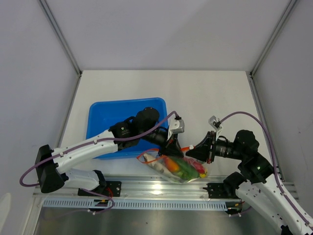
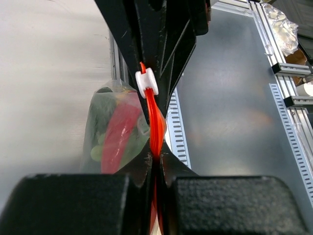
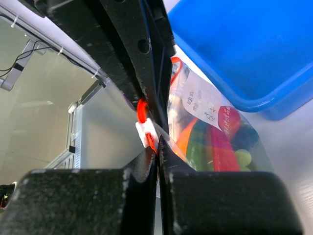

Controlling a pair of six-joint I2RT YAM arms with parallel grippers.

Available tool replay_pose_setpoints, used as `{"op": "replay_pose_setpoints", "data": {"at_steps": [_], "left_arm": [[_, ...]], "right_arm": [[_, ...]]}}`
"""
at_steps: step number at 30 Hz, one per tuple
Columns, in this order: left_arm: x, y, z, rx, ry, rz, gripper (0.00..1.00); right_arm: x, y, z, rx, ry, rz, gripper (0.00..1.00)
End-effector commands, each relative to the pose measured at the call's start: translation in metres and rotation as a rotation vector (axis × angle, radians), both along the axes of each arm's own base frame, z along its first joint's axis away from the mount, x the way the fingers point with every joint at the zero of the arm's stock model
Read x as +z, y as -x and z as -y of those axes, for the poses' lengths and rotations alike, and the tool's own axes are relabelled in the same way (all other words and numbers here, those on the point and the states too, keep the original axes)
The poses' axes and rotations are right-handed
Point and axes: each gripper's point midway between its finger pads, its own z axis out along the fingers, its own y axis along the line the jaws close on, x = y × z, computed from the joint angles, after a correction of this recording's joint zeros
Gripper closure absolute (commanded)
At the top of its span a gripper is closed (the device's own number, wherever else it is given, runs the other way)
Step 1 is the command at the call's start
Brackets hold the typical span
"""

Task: Place the food in the zip-top bag and seal the zipper
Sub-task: Zip the zipper food storage bag at the center of the board.

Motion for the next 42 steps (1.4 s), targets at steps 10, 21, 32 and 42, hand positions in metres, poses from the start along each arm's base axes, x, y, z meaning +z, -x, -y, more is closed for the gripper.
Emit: {"op": "replay_pose_setpoints", "data": {"at_steps": [10, 21, 32, 42], "left_arm": [[0.051, -0.02, -0.005, 0.133, 0.139, 0.075, 0.45], [0.071, -0.036, 0.015, 0.197, 0.169, -0.044, 0.41], [0.071, -0.027, 0.018, 0.146, 0.19, -0.073, 0.47], [0.065, -0.023, 0.021, 0.126, 0.181, -0.1, 0.61]], "right_arm": [[0.013, -0.005, 0.003, -0.035, 0.011, 0.042, 1.0], [0.023, 0.001, 0.004, -0.002, 0.019, 0.095, 1.0], [0.023, -0.004, 0.005, -0.026, 0.032, 0.1, 1.0], [0.024, -0.009, 0.001, -0.029, 0.034, 0.093, 1.0]]}}
